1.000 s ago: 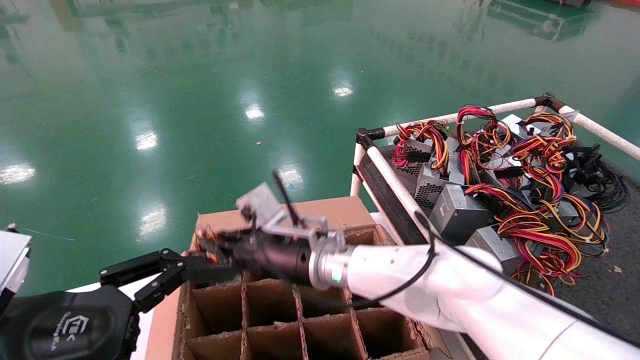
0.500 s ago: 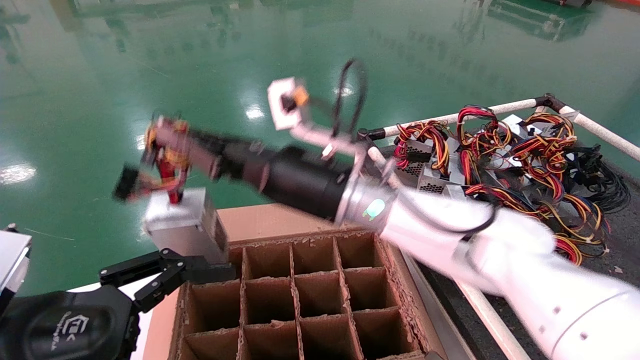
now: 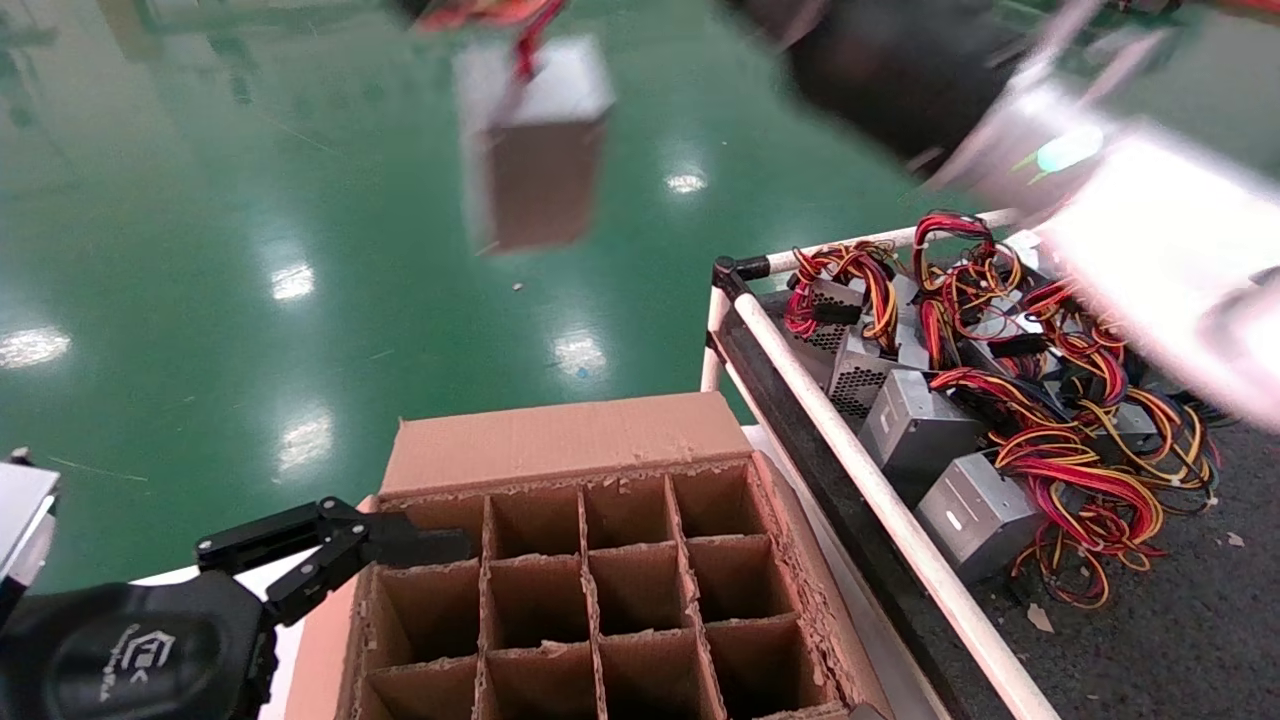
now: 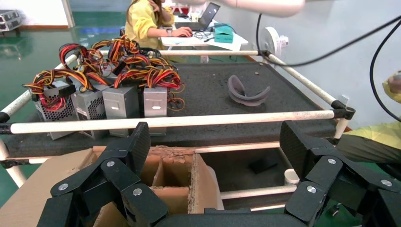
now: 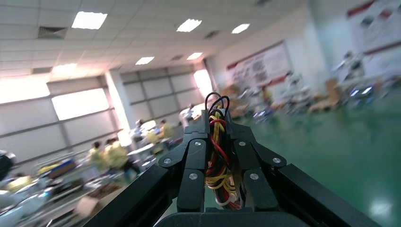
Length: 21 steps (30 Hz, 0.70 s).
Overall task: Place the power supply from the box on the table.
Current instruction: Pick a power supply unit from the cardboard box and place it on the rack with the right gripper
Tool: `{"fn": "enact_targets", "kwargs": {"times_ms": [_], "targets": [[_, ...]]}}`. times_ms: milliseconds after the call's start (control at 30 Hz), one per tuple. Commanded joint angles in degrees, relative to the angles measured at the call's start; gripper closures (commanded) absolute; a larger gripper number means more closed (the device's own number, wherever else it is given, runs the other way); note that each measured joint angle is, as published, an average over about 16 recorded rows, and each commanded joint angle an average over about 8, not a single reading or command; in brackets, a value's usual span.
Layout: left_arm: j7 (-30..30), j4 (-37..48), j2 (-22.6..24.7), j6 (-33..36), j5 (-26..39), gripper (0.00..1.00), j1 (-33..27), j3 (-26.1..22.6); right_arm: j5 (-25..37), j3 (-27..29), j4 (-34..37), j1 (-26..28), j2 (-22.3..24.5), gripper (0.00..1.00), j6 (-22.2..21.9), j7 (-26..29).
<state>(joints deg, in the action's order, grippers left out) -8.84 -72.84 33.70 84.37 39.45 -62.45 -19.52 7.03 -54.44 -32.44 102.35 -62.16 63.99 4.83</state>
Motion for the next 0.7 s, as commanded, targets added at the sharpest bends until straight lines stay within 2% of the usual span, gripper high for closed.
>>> {"fn": "enact_targets", "kwargs": {"times_ms": [33,300,500,700], "targets": [[0.00,0.00,0.00,0.00,0.00,0.00,0.00,0.00,-0.70,0.91,-0.81,1.36,2.57,1.00,0.05,0.53],[0.01,0.00,0.00,0.00,-0.01,0.00,0.00,-0.01,-1.44,3.78,-6.26,2.94,17.43,1.00,-1.58,0.50],[0.01,0.00,-0.01,-0.01,-0.01,0.00,0.00,-0.02,-0.74,4.96,-8.25,2.83,28.60,1.00,0.53,0.07],[0.01,0.00,-0.01,-0.01,-0.02,0.00,-0.01,-0.02,0.20,5.79,-6.52,3.28,37.97,1.00,2.54,-0.06]]}}
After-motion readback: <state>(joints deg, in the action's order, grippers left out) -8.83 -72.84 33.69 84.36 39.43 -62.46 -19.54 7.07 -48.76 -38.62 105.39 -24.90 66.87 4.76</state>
